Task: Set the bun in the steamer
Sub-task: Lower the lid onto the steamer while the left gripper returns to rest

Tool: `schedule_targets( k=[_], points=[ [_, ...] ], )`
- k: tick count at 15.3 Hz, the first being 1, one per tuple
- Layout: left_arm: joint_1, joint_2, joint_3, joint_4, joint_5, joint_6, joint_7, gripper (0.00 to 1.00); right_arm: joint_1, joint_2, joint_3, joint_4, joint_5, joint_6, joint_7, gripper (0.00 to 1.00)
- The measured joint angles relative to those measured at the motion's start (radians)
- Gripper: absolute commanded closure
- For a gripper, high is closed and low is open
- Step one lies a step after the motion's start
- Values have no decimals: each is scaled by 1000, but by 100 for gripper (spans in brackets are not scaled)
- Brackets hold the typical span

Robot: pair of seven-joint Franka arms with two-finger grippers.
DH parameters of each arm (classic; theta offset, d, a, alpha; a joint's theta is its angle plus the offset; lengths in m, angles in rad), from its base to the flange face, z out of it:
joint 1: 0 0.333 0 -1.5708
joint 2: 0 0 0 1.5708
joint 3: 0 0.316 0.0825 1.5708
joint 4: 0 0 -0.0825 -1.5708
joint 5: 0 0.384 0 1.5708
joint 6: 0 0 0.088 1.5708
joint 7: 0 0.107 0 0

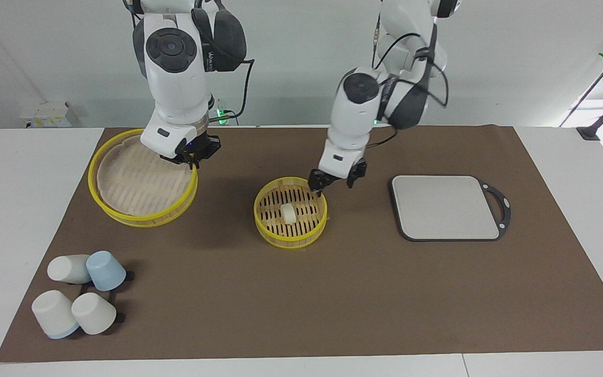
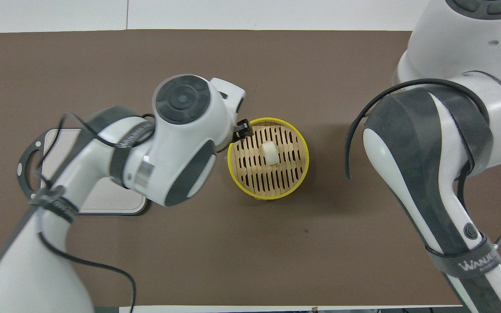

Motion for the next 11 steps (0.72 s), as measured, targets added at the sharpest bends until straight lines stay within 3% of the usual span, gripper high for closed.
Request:
schedule_targets(
  k=[3, 6, 11],
  points=[
    [175, -95, 6, 0, 35, -137, 282, 0, 118, 10, 9, -19, 19, 98, 179, 100],
    [264, -140, 5, 1, 107, -196, 475, 0, 280, 73, 14, -30, 54, 253, 426, 100],
    [335, -194, 3, 1, 118, -254, 622, 0, 342, 195, 15, -57, 75, 464, 575, 100]
  ],
)
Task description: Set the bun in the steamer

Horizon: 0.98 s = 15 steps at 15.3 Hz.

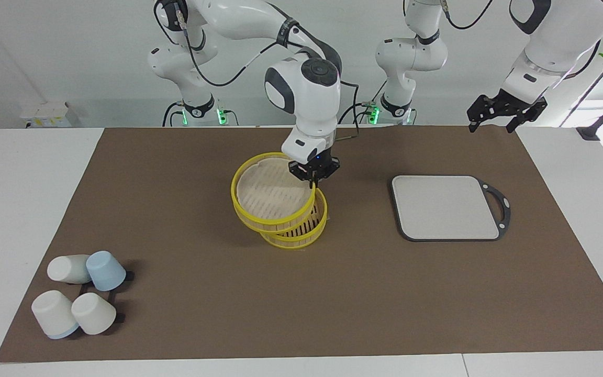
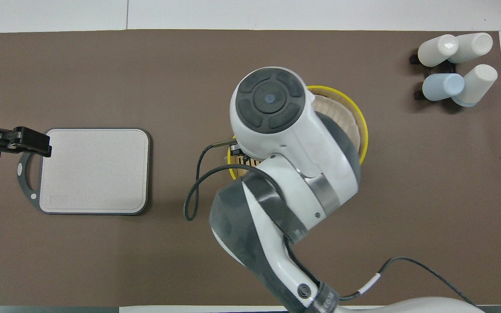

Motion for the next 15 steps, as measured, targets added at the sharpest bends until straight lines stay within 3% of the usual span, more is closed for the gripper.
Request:
schedule_targets(
  k=[4, 15],
  points=[
    [0, -11, -6, 0, 1, -10, 2, 0, 19, 28, 0, -80, 3, 150, 47, 100],
    [-54, 24, 34, -1, -23, 56, -42, 0, 34, -14, -1, -174, 8, 262, 87, 100]
  ],
)
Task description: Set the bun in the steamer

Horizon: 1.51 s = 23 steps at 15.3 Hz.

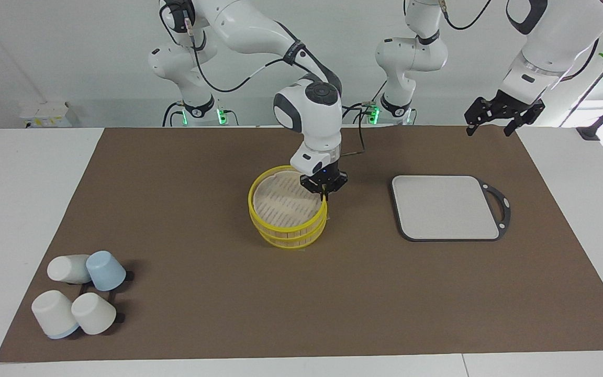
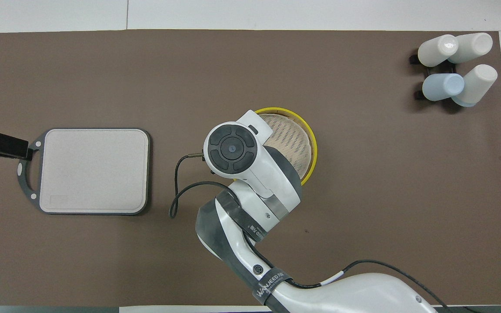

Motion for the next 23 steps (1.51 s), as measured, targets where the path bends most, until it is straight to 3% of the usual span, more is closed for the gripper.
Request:
schedule_targets(
  k=[21, 22, 23],
  points=[
    [-1, -25, -1, 1, -17, 7, -1, 0, -2, -23, -12, -68, 119, 89, 0, 100],
    [-1, -25, -1, 1, -17, 6, -1, 0, -2, -23, -12, -68, 119, 89, 0, 60],
    [-1, -25, 0, 1, -17, 5, -1, 0, -2, -23, -12, -68, 119, 90, 0, 1]
  ],
)
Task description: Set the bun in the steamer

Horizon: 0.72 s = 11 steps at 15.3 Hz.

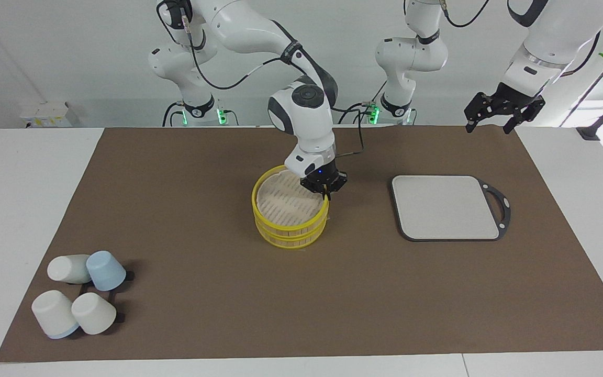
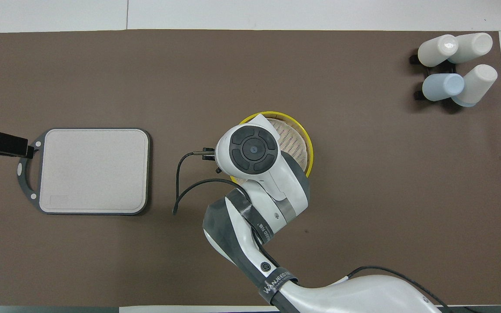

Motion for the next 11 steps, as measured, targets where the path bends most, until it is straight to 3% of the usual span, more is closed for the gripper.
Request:
schedule_targets(
  k=[6, 9, 11],
  points=[
    [0, 0, -1, 0, 10, -2, 0, 0, 9, 0, 4, 3, 28, -6, 12, 0],
    [0, 0, -1, 0, 11, -2, 0, 0, -16, -19, -13, 102, -84, -139, -2, 0],
    [0, 0, -1, 0, 12, -2, 0, 0, -71, -76, -20, 150, -124, -246, -94, 0]
  ],
)
